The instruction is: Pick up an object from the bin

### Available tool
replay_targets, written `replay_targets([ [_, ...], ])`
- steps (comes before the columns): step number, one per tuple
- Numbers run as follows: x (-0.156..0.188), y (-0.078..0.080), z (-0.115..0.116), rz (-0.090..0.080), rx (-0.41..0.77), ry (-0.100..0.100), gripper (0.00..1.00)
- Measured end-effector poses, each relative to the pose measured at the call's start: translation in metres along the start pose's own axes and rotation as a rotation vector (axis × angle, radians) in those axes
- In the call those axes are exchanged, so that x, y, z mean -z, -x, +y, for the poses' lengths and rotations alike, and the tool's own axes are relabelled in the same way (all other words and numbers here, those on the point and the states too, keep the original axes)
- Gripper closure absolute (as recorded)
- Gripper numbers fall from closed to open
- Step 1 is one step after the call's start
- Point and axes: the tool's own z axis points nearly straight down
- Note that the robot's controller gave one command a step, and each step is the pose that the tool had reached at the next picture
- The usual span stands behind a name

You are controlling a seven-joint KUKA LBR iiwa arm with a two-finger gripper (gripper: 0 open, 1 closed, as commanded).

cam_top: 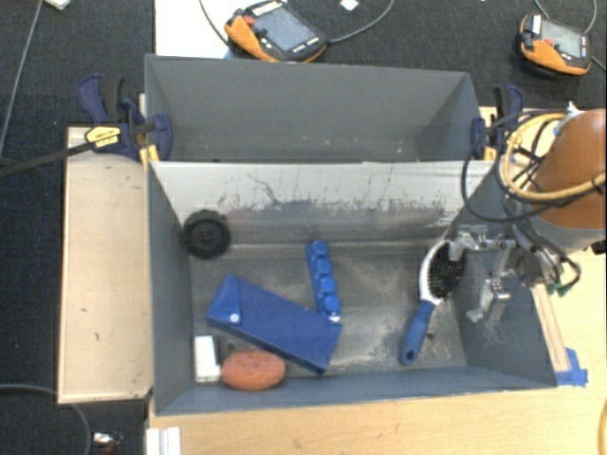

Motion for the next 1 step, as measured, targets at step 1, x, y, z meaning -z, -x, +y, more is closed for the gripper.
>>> replay_targets([
  [1,0.0,0.0,0.0,0.0,0.0,0.0,0.0],
])
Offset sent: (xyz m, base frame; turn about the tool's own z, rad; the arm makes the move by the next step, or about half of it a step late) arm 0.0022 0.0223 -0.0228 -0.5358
